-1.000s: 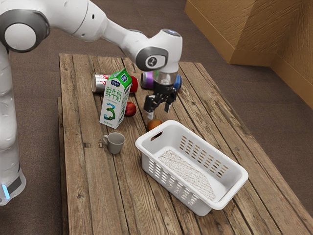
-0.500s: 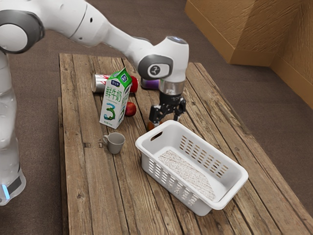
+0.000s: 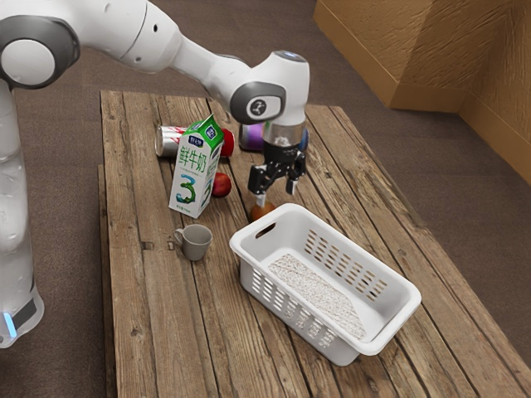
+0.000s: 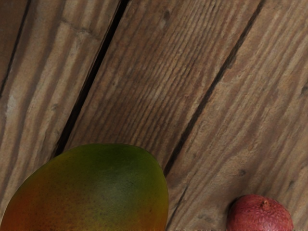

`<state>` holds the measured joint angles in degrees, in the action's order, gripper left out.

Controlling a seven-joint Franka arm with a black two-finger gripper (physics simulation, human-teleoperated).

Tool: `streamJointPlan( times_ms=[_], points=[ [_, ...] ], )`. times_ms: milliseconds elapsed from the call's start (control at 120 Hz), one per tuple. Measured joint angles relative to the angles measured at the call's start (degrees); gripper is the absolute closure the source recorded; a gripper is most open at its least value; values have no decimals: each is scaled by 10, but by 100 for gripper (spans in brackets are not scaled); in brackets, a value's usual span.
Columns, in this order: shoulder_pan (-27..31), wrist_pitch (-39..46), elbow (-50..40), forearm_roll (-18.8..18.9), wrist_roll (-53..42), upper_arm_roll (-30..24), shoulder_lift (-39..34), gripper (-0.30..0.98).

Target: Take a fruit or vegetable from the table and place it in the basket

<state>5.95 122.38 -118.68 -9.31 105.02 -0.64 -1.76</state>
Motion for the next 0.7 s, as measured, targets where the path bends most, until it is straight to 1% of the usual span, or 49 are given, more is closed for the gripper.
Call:
streamJointPlan(
  times_ms=[142, 292, 525, 700],
  points=[
    [-12, 0, 0, 0, -1, 0, -1, 0],
    [-26, 0, -19, 0, -2, 0, -11, 0],
    [-6, 1, -33, -1, -4, 0, -15, 0],
    [-12, 7, -33, -1, -5, 0, -7, 0]
  ],
)
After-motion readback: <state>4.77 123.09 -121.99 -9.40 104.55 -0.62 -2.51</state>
